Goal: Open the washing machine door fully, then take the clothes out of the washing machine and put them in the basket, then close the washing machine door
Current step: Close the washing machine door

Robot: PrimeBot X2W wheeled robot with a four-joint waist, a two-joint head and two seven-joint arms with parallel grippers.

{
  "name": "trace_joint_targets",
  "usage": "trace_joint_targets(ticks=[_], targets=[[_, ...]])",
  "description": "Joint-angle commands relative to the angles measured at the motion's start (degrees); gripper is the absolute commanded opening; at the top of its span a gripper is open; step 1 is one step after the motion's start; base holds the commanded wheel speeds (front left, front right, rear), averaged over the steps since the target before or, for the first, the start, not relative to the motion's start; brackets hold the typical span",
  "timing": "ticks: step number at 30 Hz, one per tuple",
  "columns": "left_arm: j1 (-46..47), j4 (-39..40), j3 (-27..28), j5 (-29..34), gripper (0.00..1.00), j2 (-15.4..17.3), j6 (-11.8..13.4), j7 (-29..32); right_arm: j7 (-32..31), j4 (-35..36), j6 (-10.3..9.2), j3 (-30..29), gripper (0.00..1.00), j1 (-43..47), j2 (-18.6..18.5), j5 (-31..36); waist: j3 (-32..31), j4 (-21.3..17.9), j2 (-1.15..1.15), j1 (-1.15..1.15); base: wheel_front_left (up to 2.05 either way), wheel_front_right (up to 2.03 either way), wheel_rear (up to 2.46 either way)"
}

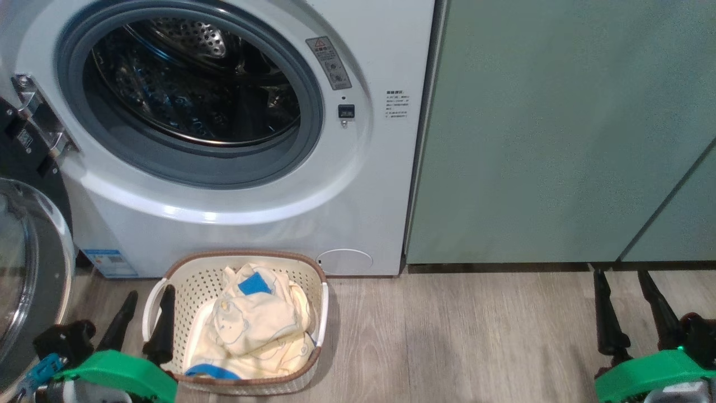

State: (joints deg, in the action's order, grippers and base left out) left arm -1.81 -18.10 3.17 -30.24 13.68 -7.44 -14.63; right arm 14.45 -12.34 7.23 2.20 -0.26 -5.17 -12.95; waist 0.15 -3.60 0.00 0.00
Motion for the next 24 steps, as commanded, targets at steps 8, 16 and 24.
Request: trace_joint_targets(ticks=[8, 16, 24], targets=[[3.3, 1.9, 2.7, 0.9, 1.0, 0.9, 0.0, -0.4, 0.5, 1.8, 0.25, 1.2, 1.0, -1.5, -1.1, -0.1, 0.1, 0.0, 0.0, 0.0, -0.55, 0.55, 0.0], [3.5, 2.1, 2.7, 1.2, 1.0, 0.9, 0.0, -0.4, 0.5, 1.7, 0.25, 1.4, 1.0, -1.6, -1.0, -0.1, 0.3, 0.2, 0.0, 0.0, -1.64, 1.64, 0.0], [3.7, 2.1, 3.0, 1.4, 1.0, 0.9, 0.0, -0.4, 0.5, 1.6, 0.25, 1.3, 1.0, -1.7, -0.9, -0.1, 0.3, 0.3, 0.0, 0.0, -2.01, 1.99, 0.02]])
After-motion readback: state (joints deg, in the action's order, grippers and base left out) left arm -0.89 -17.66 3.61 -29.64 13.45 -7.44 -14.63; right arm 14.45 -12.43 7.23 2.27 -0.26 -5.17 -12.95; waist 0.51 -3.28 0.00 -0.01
